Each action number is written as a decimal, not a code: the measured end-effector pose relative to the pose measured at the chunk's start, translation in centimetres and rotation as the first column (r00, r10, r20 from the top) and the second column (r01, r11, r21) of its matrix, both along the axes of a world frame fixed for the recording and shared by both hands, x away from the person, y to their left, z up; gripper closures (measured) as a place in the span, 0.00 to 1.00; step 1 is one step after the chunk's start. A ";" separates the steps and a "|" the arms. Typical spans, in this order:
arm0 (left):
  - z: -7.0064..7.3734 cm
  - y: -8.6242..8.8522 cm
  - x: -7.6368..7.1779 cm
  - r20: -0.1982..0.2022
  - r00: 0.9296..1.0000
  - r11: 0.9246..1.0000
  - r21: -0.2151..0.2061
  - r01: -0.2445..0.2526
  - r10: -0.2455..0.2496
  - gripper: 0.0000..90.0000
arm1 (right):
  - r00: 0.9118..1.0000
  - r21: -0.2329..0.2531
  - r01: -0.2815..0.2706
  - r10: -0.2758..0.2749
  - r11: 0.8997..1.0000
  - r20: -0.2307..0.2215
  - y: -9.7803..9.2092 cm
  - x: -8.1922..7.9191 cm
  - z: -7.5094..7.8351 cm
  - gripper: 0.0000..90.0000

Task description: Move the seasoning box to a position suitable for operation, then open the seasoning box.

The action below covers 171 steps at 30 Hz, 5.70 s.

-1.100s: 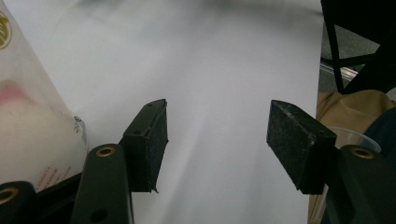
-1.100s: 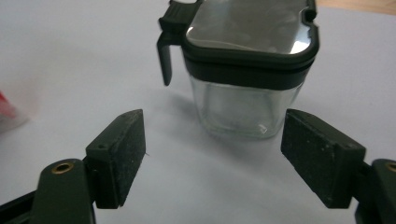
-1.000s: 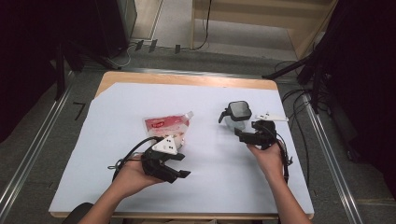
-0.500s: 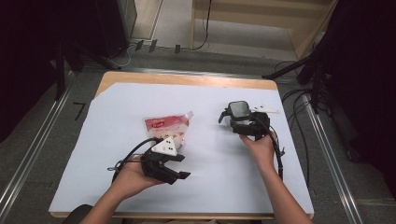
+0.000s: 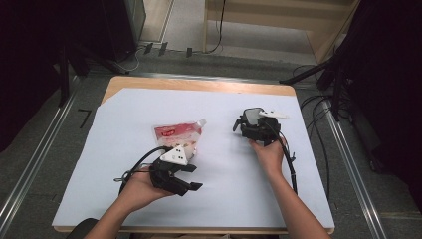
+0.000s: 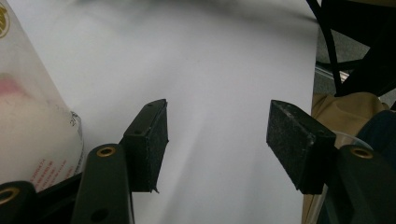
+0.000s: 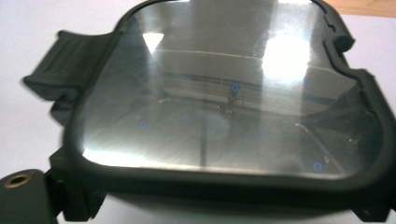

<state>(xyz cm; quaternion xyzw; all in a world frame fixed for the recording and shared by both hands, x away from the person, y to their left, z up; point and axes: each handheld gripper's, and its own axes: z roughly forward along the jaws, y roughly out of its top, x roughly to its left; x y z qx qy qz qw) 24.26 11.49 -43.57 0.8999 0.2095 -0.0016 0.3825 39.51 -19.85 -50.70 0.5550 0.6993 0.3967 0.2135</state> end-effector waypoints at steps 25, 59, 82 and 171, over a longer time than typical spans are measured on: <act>0.0 -0.2 0.0 -0.003 1.000 1.000 -0.009 0.000 0.000 0.44 | 0.994 -0.050 -0.044 0.049 0.998 0.094 0.3 -0.6 0.6 0.17; -0.3 -2.9 1.6 -0.015 0.997 0.997 -0.024 0.075 -0.075 0.44 | 0.976 -0.036 -0.211 0.213 0.977 0.053 0.4 -11.0 3.0 0.17; -0.6 -3.2 1.6 -0.017 0.997 0.997 0.003 0.081 -0.081 0.44 | 0.961 -0.060 -0.267 0.270 0.962 0.059 3.7 -11.9 0.3 0.17; -2.0 -6.0 6.2 -0.074 0.994 0.997 0.023 -0.075 0.076 1.00 | 0.917 0.085 -0.382 0.389 0.920 -0.088 -2.5 -14.2 4.6 1.00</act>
